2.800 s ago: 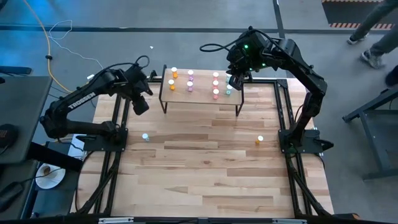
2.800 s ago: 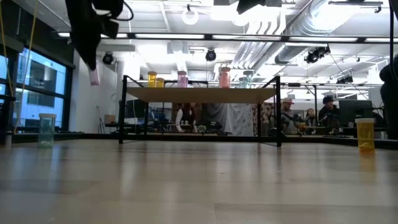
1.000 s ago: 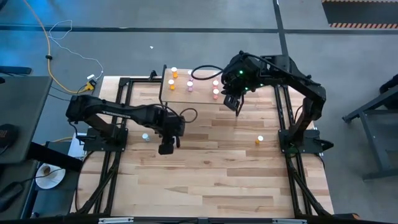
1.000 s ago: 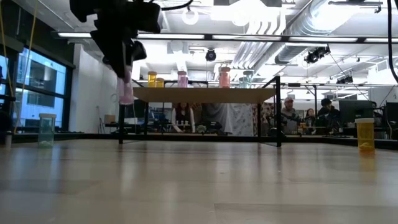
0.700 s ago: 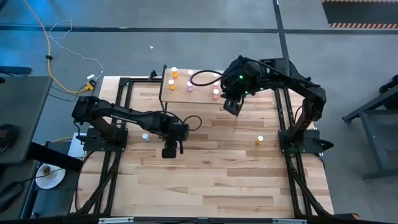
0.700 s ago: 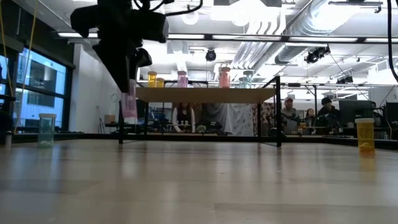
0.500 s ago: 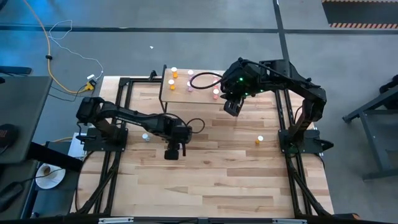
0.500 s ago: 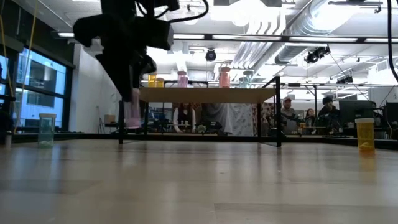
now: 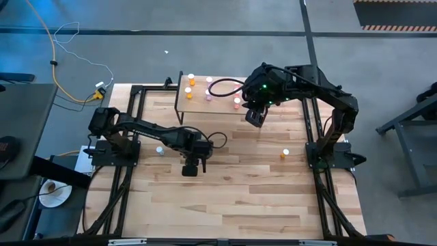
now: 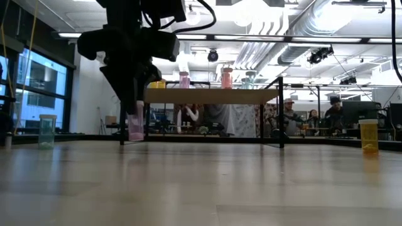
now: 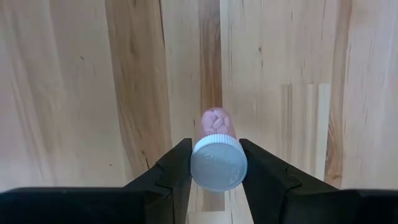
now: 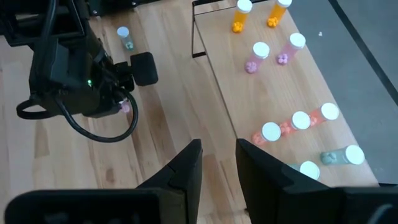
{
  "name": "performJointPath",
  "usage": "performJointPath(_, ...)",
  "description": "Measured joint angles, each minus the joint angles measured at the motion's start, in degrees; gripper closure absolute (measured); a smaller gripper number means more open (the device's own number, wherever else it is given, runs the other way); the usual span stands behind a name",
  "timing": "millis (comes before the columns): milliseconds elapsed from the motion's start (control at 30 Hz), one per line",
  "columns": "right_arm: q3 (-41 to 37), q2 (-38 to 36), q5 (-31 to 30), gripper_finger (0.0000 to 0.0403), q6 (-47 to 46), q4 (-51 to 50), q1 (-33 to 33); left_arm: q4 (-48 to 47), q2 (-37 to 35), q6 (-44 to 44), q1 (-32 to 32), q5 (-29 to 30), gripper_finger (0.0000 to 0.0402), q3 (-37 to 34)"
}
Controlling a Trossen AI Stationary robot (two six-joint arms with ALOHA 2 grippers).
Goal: Pick and place medicine bottles onto shelf by color
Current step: Put the purple pill bottle on the shelf aligned with the other purple pill bottles
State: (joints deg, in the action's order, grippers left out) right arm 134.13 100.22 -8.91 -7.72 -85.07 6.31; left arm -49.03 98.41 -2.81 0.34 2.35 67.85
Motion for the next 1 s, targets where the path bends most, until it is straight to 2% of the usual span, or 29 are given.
performJointPath(1000,0.00,0.00,0.48,0.0313,0.21,-0.60,0.00,-0.51,2.40,-1.09,0.17,1.31,0.0291,0.00)
